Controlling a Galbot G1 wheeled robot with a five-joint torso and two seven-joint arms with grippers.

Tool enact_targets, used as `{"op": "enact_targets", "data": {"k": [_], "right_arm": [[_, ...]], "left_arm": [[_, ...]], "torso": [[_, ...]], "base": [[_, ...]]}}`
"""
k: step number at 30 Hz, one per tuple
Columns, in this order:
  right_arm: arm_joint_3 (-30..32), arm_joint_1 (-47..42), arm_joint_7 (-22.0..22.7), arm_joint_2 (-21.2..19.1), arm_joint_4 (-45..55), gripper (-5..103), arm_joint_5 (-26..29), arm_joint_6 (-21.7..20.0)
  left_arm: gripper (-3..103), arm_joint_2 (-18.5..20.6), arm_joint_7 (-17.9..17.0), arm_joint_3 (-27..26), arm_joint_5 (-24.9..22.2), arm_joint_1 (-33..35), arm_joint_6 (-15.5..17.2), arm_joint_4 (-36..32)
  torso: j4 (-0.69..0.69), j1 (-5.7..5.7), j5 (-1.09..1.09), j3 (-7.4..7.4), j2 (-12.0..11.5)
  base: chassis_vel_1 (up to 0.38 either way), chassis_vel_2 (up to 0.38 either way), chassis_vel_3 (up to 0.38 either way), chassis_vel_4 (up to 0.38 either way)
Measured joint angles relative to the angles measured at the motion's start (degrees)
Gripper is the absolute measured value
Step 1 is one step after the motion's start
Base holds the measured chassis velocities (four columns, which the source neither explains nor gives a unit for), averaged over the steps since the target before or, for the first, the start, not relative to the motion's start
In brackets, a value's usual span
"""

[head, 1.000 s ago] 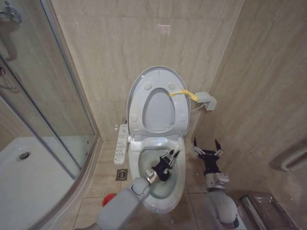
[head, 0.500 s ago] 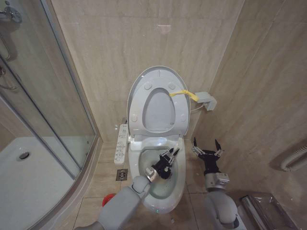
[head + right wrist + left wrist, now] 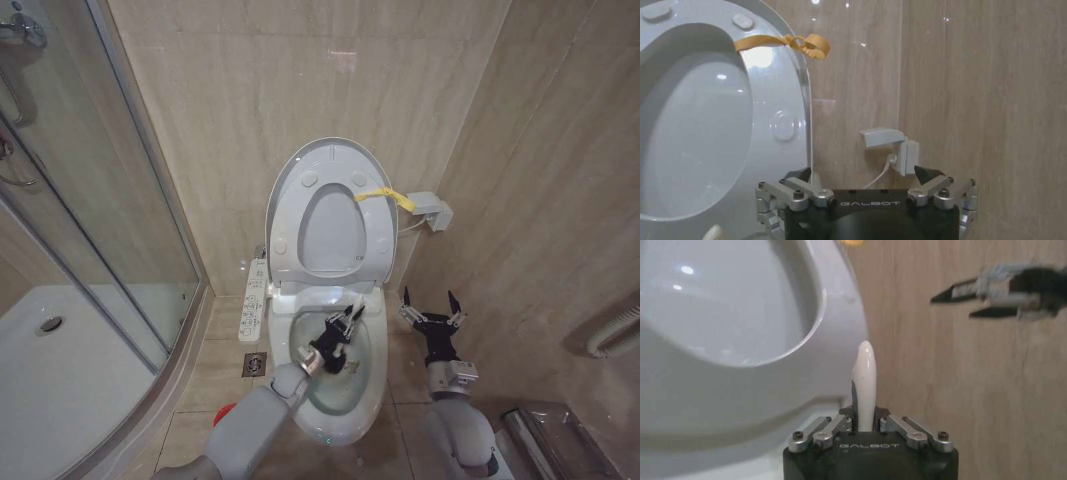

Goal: Open the toilet lid, clean the toilet bowl with a toilet brush, close the toilet lid, and flush.

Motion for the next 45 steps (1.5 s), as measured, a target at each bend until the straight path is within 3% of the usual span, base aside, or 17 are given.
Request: {"op": "enact_targets", "data": {"k": [5,9,19,28,37,45], "right_arm": [[0.0,0.0,0.0,0.0,0.0,100,0.0,0.0],[0.0,0.0,0.0,0.0,0.0,100,0.0,0.0],[0.0,0.0,0.0,0.0,0.0,100,0.0,0.0],[0.0,0.0,0.0,0.0,0.0,100,0.0,0.0],[0.0,0.0,0.0,0.0,0.0,100,0.0,0.0],[0.0,0.0,0.0,0.0,0.0,100,0.0,0.0]], "left_arm": [[18,-0.6,0.1,0.7,-0.2,1.2,0.4,-0.5],[18,0.4,0.1,-0.2,1.2,0.8,0.4,4.0],[18,0.0,-1.2,0.6,0.9,1.6,1.6,-1.1],[18,0.7,-0.9,0.5,1.4,1.2,1.5,2.6],[18,-0.2,-2.1,1.6,-0.1,1.4,3.2,-3.7],[18,-0.9,-1.2,0.8,0.6,0.6,1.5,3.4]], "torso": [[0.00,0.00,0.00,0.00,0.0],[0.02,-0.01,0.02,-0.01,0.0],[-0.01,0.00,-0.01,0.00,0.0],[0.02,-0.01,0.00,-0.01,0.0],[-0.01,0.00,-0.01,0.00,0.0],[0.02,-0.01,0.00,0.00,0.0]], "base": [[0.000,0.000,0.000,0.000],[0.000,0.000,0.000,0.000],[0.000,0.000,0.000,0.000],[0.000,0.000,0.000,0.000],[0.000,0.000,0.000,0.000],[0.000,0.000,0.000,0.000]]}}
